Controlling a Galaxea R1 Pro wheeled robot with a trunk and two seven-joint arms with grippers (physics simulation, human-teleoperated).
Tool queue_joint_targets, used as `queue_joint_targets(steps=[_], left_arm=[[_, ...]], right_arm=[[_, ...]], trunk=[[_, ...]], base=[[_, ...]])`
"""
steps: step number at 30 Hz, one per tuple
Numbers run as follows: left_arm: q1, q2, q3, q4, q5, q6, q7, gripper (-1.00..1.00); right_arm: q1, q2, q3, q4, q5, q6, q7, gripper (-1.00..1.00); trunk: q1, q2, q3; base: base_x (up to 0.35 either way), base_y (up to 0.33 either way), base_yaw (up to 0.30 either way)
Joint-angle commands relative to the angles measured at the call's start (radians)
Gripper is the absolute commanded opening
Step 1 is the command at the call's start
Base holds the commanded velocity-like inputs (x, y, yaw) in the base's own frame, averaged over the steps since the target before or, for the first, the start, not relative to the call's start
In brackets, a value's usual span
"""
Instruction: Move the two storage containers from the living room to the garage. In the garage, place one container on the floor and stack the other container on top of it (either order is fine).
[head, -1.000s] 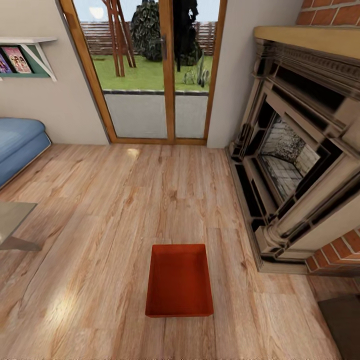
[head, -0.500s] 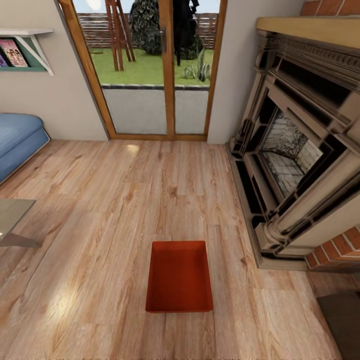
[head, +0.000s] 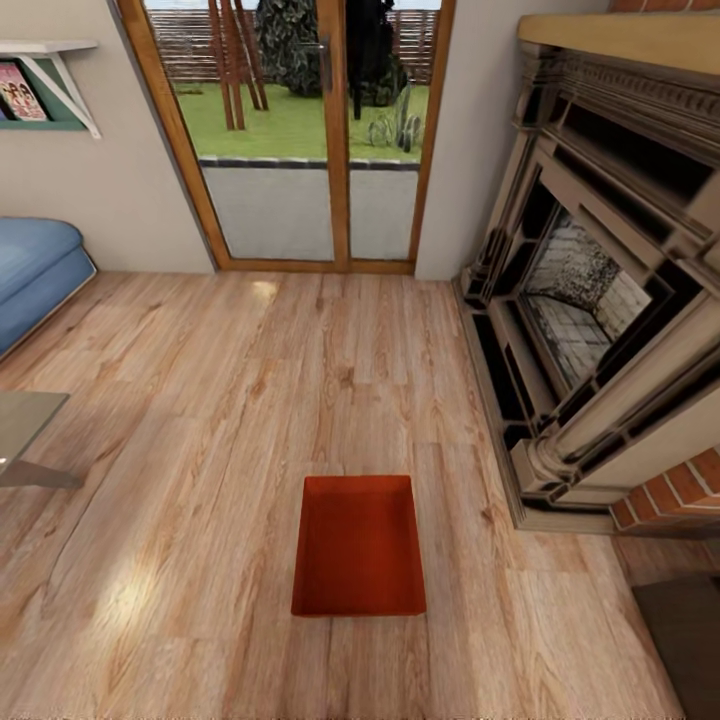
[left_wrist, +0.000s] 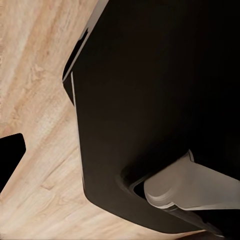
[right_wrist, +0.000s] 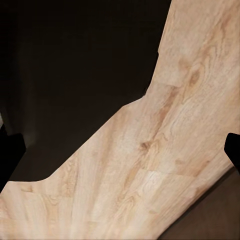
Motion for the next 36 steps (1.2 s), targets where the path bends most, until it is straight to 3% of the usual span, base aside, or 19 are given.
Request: queue_joint_targets(steps=[1, 36], left_arm=[[0.0, 0.0, 0.006, 0.0, 0.002, 0.004, -0.004, 1.0], [0.0, 0.0, 0.006, 0.0, 0.002, 0.004, -0.003, 1.0]], right_arm=[[-0.001, 0.0, 0.008, 0.002, -0.01, -0.005, -0.001, 1.0], [-0.001, 0.001, 0.008, 0.002, -0.008, -0.006, 0.0, 1.0]], trunk=[[0.0, 0.0, -0.002], [0.0, 0.0, -0.06]], base=[[0.0, 0.0, 0.0], [0.0, 0.0, 0.0]])
